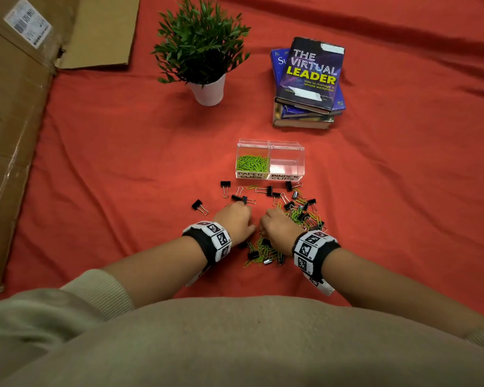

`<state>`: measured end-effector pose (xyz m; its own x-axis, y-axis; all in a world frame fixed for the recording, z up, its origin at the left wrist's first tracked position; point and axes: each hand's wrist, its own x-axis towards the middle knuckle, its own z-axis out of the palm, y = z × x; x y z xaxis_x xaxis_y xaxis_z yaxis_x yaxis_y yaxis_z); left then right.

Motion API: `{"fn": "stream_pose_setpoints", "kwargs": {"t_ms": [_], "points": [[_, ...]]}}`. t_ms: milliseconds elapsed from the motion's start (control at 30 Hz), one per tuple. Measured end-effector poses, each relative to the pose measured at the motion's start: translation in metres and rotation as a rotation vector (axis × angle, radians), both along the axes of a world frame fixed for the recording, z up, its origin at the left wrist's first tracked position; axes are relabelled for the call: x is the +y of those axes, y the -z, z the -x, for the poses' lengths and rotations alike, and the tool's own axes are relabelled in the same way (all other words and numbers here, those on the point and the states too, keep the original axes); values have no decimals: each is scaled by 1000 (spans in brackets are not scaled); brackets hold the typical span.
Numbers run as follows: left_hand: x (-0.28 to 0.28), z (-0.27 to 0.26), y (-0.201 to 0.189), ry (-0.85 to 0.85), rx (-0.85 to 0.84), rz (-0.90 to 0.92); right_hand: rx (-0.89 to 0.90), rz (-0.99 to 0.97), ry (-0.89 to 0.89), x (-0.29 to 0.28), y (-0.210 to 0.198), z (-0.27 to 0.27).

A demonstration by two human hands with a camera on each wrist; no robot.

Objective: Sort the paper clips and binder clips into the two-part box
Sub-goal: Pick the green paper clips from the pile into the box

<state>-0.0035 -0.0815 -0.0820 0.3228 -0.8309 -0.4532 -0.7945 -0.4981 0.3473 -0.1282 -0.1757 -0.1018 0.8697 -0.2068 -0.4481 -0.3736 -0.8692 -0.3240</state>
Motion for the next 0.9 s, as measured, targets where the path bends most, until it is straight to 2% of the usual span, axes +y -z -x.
{"fn": "stream_pose_setpoints", "kwargs": {"t_ms": [67,200,333,467,500,567,733,800,900], "points": [[3,7,3,50,-44,-18,-16,-81,82,-3,-3,-1],[5,13,6,113,-76,-21,-55,-336,440,-14,-20,-1],[4,15,6,157,-104,-44,-77,-518,667,-30,-29,0],[2,20,5,180,-137,-78,-124,-985,952,-35,-40,-5],[1,21,6,180,-139,-79,-129,-1048,984,-34,-42,-6],[1,22,7,183,-133,-65,-99,-981,925,-29,-42,-8],[3,16,6,176,-6,-17,63,-348,355,-11,-30,-5],[6,8,6,107,48,18,99,-245,224,-2,-23,-1],[10,-7,3,-91,171,105,101,-167,149,0,-16,1]]}}
